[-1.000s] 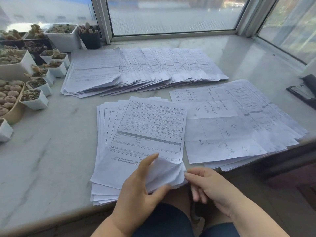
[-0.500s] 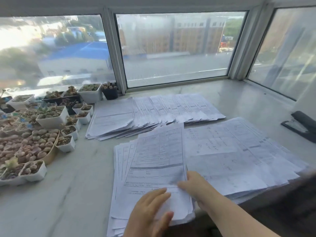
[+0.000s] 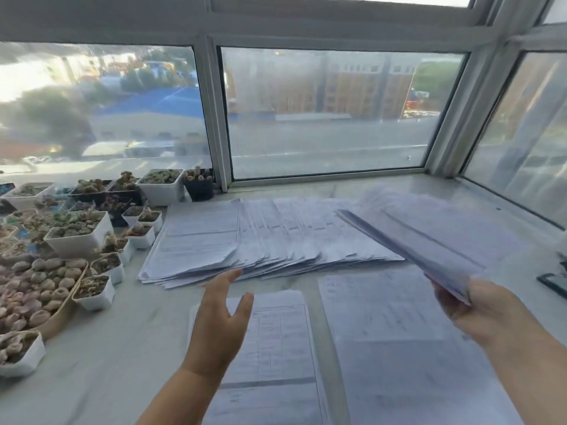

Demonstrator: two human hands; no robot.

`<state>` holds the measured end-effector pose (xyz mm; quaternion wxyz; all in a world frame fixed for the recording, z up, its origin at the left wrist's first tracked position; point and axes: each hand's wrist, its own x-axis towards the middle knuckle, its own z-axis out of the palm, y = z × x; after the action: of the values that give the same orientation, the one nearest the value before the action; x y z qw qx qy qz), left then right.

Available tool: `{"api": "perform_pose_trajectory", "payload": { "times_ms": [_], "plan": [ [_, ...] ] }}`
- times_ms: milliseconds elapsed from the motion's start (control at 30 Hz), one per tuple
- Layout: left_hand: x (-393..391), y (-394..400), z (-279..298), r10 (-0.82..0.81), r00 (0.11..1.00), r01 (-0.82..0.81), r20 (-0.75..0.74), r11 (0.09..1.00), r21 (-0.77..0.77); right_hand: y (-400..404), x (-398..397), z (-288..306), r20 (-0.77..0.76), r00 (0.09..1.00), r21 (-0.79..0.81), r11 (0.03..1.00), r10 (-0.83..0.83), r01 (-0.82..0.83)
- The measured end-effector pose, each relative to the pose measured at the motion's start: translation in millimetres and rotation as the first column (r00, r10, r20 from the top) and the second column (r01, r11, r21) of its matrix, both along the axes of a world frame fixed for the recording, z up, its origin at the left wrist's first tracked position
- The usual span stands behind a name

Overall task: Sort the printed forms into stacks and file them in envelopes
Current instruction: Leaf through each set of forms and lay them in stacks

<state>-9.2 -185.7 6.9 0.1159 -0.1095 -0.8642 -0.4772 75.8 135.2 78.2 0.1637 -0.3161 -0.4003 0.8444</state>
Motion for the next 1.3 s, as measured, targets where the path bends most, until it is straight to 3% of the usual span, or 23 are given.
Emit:
{"api": "perform_pose_trajectory", "payload": {
  "times_ms": [133, 233, 333, 400, 467, 533, 633, 733, 800, 900, 967, 1100, 1300],
  "plan": [
    [-43, 19, -9, -0.03, 0.999, 0.028, -0.026, 0.998, -0.063, 31, -45, 3, -0.082, 0.996, -0.029, 0.999, -0.028, 0.025],
    [-80, 34, -14, -0.06, 0.997, 0.052, -0.056, 0.988, -0.144, 47, -83, 7, -0.239, 0.97, -0.048, 0.997, 0.051, -0.064],
    [-119, 54, -21, -0.065, 0.996, 0.048, -0.058, 0.965, -0.257, 53, -123, -10, -0.303, 0.935, -0.046, 0.977, 0.186, -0.21],
    [-141, 67, -31, -0.063, 0.998, 0.049, -0.029, 0.94, -0.339, 56, -154, -27, -0.152, 0.966, 0.117, 0.975, 0.207, -0.19],
    [-158, 77, -42, -0.07, 0.997, 0.072, 0.02, 0.912, -0.403, 51, -182, -45, 0.022, 0.996, 0.324, 0.942, 0.083, -0.086],
    [-169, 84, -55, -0.076, 0.995, 0.094, 0.059, 0.898, -0.431, 43, -206, -60, 0.088, 0.996, 0.351, 0.935, 0.01, -0.04],
    [-177, 88, -71, -0.087, 0.991, 0.124, 0.101, 0.879, -0.46, 16, -234, -73, 0.029, 0.998, 0.297, 0.953, 0.059, -0.065],
    [-179, 80, -83, -0.102, 0.982, 0.153, 0.157, 0.921, -0.357, -14, -257, -84, -0.039, 0.977, 0.082, 0.975, 0.209, -0.205],
    [-181, 72, -86, -0.129, 0.973, 0.182, 0.19, 0.938, -0.295, -30, -272, -92, -0.045, 0.94, -0.109, 0.933, 0.339, -0.342],
    [-184, 64, -85, -0.163, 0.96, 0.208, 0.228, 0.96, -0.189, -53, -288, -99, -0.087, 0.893, -0.271, 0.852, 0.441, -0.448],
    [-185, 62, -86, -0.177, 0.953, 0.213, 0.247, 0.969, -0.127, -60, -293, -105, -0.089, 0.882, -0.292, 0.835, 0.462, -0.466],
    [-185, 58, -85, -0.157, 0.956, 0.178, 0.249, 0.982, -0.065, -67, -294, -117, -0.033, 0.89, -0.185, 0.872, 0.455, -0.453],
    [-184, 70, -83, -0.162, 0.982, 0.184, 0.098, 0.932, -0.311, -73, -290, -132, -0.057, 0.877, -0.173, 0.86, 0.477, -0.48]
  ]
}}
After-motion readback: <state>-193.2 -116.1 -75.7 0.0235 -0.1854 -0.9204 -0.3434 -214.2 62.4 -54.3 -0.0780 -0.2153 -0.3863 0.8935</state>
